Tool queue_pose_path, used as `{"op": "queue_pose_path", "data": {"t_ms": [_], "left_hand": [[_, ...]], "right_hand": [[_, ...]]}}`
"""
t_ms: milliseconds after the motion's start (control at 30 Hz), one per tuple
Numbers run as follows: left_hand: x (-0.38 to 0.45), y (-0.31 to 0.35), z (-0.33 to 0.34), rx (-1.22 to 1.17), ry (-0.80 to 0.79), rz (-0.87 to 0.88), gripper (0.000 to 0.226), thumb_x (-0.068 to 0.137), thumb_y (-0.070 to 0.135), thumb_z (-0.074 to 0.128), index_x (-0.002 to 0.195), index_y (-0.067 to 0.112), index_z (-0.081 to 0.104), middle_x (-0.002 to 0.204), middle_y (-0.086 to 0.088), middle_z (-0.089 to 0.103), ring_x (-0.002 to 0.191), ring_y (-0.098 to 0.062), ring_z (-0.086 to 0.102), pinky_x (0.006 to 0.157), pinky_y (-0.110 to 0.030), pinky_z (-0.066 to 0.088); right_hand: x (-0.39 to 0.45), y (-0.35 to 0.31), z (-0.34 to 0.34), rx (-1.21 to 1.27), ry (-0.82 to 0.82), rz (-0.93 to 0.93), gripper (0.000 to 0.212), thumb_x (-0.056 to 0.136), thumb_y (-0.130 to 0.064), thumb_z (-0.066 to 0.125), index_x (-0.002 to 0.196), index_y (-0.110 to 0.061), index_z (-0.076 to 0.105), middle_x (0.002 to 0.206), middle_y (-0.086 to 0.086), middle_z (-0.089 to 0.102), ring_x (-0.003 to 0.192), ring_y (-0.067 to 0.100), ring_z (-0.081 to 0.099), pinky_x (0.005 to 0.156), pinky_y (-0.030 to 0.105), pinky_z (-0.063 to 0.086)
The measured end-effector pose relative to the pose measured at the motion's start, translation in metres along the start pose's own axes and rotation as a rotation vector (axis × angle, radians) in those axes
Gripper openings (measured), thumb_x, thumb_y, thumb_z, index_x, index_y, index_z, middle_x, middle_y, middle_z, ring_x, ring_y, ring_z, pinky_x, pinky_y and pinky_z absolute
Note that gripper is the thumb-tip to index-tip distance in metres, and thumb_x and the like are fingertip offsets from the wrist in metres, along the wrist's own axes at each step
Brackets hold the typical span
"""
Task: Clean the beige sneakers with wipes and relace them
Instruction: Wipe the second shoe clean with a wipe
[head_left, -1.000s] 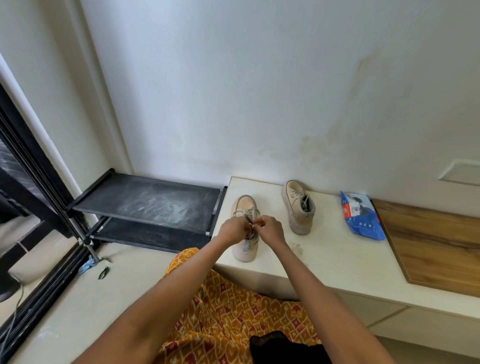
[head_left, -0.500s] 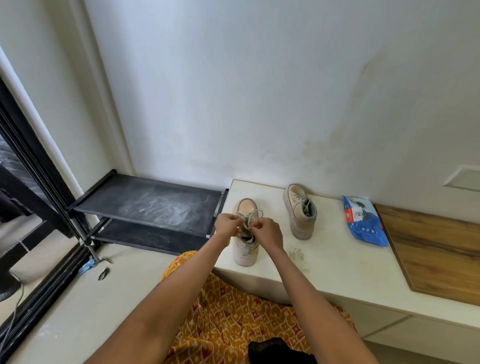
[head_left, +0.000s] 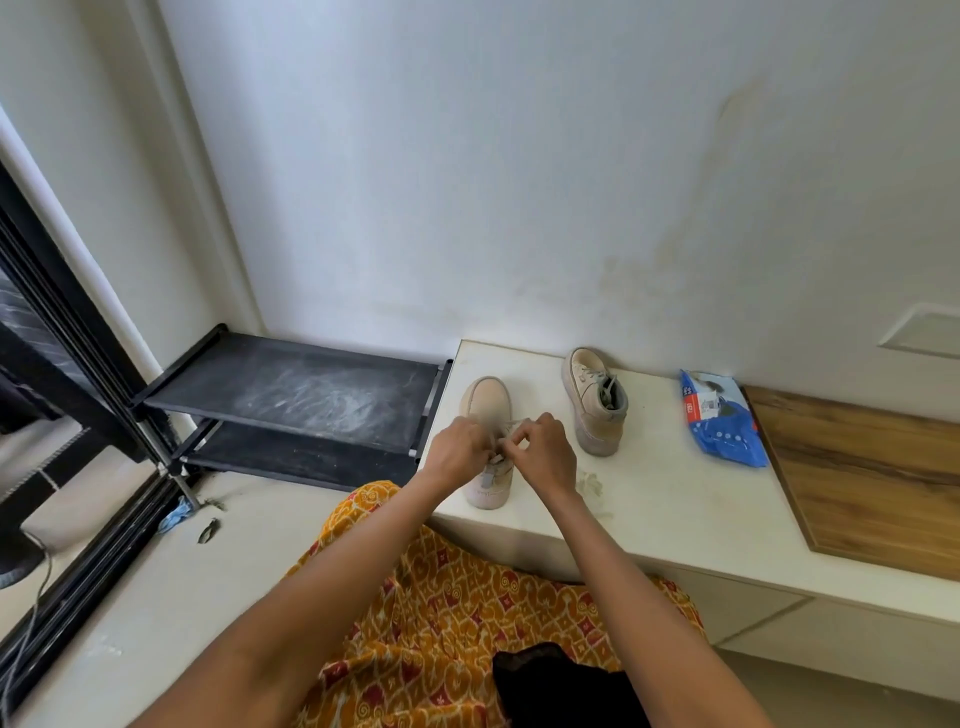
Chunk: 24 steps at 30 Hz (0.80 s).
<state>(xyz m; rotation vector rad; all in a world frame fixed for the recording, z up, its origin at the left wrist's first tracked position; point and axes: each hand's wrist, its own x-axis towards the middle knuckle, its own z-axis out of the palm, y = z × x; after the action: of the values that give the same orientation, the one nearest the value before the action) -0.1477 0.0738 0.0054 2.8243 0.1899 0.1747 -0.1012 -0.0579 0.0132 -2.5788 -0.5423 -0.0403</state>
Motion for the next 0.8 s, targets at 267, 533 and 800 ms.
{"op": "queue_pose_path", "data": {"t_ms": [267, 533, 800], "left_hand": [[-0.002, -0.001, -0.002, -0.115, -0.058, -0.097, 0.018, 0.090, 0.020, 0.057, 0.097, 0.011, 0.071, 0.098, -0.005, 0.063, 0.084, -0.020, 0.059, 0.063, -0.025, 0.042], [-0.001, -0.015, -0.007, 0.004, -0.136, 0.163, 0.025, 0.095, 0.024, 0.051, 0.114, 0.017, 0.066, 0.110, -0.005, 0.053, 0.096, -0.022, 0.049, 0.079, -0.030, 0.041], [0.005, -0.016, 0.001, -0.696, 0.206, -0.531, 0.032, 0.089, 0.027, 0.064, 0.115, 0.008, 0.057, 0.099, -0.005, 0.063, 0.083, -0.017, 0.060, 0.073, -0.029, 0.048]], "right_hand": [[0.017, -0.012, 0.004, 0.751, -0.112, 0.514, 0.023, 0.085, -0.016, 0.066, 0.096, 0.004, 0.069, 0.073, 0.009, 0.063, 0.060, 0.020, 0.059, 0.077, 0.037, 0.056], [0.028, -0.014, 0.008, 0.758, -0.017, 0.545, 0.014, 0.077, -0.008, 0.072, 0.069, -0.017, 0.064, 0.086, 0.008, 0.070, 0.077, 0.023, 0.065, 0.084, 0.041, 0.056], [0.014, -0.025, 0.013, 0.208, -0.170, 0.037, 0.020, 0.090, -0.014, 0.059, 0.109, -0.010, 0.063, 0.109, 0.007, 0.068, 0.099, 0.024, 0.063, 0.079, 0.027, 0.047]]}}
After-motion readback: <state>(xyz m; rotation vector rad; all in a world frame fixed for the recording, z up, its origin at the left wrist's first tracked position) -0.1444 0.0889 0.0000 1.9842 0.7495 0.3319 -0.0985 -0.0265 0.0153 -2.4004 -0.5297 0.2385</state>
